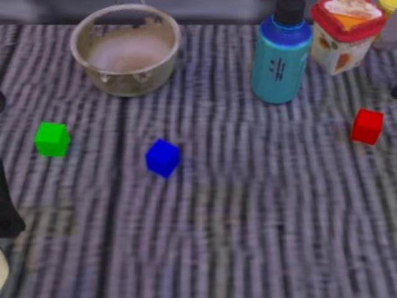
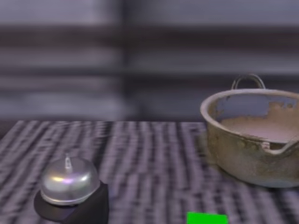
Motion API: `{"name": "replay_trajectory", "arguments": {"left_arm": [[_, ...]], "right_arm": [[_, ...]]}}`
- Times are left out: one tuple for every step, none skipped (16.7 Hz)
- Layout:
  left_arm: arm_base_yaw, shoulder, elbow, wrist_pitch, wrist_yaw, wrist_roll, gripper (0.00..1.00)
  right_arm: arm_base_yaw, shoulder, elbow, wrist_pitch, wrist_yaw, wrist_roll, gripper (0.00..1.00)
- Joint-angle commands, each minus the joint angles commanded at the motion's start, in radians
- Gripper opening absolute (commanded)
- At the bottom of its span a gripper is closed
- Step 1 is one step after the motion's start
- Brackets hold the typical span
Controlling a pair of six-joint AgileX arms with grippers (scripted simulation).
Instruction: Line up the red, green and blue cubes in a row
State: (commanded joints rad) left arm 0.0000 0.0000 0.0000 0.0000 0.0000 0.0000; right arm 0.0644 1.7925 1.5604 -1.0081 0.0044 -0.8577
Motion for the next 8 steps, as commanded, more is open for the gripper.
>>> {"name": "replay_trajectory", "arguments": {"left_arm": [[0.000,0.000,0.000,0.000,0.000,0.000,1.00],[0.000,0.000,0.000,0.000,0.000,0.000,1.00],[0.000,0.000,0.000,0.000,0.000,0.000,1.00],[0.000,0.000,0.000,0.000,0.000,0.000,1.00],[0.000,0.000,0.000,0.000,0.000,0.000,1.00],[0.000,0.000,0.000,0.000,0.000,0.000,1.00],[0.000,0.000,0.000,0.000,0.000,0.000,1.00],[0.000,0.000,0.000,0.000,0.000,0.000,1.00]], "right_arm": [[0.003,0.087,0.079,-0.050,0.000,-0.043,1.00],[0.006,0.169,0.155,-0.096,0.000,-0.084,1.00],[0.009,0.247,0.228,-0.138,0.000,-0.122,1.00],[0.012,0.320,0.297,-0.176,0.000,-0.157,1.00],[0.014,0.385,0.359,-0.210,0.000,-0.188,1.00],[0.016,0.439,0.413,-0.239,0.000,-0.215,1.00],[0.018,0.484,0.457,-0.263,0.000,-0.239,1.00],[0.020,0.519,0.493,-0.283,0.000,-0.258,1.00]]}}
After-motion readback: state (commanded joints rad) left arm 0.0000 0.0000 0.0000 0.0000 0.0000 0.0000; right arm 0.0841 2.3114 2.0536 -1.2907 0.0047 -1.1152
